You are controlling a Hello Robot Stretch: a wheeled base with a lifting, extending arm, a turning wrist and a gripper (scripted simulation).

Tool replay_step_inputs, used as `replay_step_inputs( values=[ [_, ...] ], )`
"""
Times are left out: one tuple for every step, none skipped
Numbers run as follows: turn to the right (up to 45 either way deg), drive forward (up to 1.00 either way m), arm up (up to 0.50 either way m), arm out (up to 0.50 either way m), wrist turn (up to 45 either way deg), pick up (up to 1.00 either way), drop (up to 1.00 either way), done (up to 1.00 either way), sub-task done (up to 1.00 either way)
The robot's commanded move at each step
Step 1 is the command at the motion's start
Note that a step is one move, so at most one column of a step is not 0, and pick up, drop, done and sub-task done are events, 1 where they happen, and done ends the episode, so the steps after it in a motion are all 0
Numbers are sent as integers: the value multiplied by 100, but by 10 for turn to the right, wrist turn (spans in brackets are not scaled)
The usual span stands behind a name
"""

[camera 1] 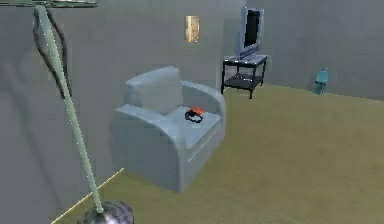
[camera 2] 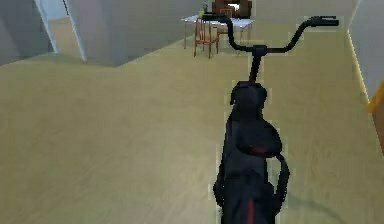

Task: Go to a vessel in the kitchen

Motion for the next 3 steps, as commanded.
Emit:
replay_step_inputs(
  values=[
    [300, 0, 0, 0, 0, 0, 0, 0, 0],
    [0, 35, 0, 0, 0, 0, 0, 0, 0],
    [270, 0, 0, 0, 0, 0, 0, 0, 0]
  ],
)
